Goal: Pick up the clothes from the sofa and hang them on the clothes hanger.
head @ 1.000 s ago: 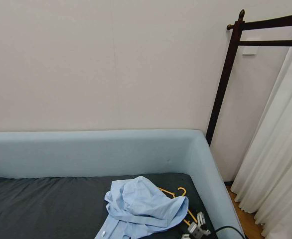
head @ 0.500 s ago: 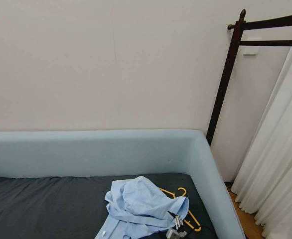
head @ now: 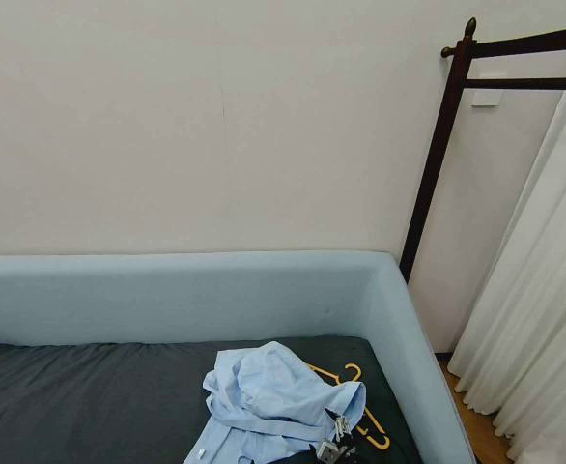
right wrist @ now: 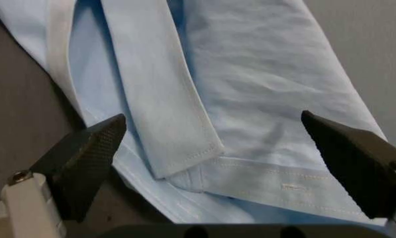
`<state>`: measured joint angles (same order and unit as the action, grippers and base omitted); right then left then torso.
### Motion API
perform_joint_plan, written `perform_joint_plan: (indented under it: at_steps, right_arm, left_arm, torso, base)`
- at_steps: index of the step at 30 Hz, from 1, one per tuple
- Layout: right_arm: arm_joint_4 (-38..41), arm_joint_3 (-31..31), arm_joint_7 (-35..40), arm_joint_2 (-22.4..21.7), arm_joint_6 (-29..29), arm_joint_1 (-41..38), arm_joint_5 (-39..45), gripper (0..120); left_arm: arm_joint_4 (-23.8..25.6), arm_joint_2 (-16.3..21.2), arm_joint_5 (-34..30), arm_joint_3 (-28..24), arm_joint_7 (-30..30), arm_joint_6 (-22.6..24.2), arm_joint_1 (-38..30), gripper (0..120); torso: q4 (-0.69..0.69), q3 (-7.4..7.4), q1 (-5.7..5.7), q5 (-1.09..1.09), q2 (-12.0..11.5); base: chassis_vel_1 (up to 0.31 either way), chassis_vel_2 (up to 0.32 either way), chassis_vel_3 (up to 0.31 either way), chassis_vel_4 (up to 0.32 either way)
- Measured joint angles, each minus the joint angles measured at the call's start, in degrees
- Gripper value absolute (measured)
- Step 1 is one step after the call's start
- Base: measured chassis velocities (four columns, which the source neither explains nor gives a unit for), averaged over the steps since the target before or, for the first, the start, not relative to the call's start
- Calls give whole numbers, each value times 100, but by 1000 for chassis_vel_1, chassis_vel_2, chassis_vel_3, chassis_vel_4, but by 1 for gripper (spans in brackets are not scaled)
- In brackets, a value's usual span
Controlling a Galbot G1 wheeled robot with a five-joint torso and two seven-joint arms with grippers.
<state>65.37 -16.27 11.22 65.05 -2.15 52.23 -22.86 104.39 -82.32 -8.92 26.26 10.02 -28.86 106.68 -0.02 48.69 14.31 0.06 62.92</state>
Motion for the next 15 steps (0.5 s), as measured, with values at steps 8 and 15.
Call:
perform_joint_plan:
  at_steps: [8,15]
  right_arm:
    - [-246,15,288,144,246,15,-515,100]
    - [-486,104,666,374,288,60,-919,100]
  left_arm:
    - [-33,-5,-32,-6,2,-5,-9,100]
    - [-53,13,-50,-18,4,-8,-35,100]
  torso:
    - [0,0,0,-1,0]
    - [0,0,0,1,0]
  base:
    - [0,0,0,0]
    - [0,0,0,0]
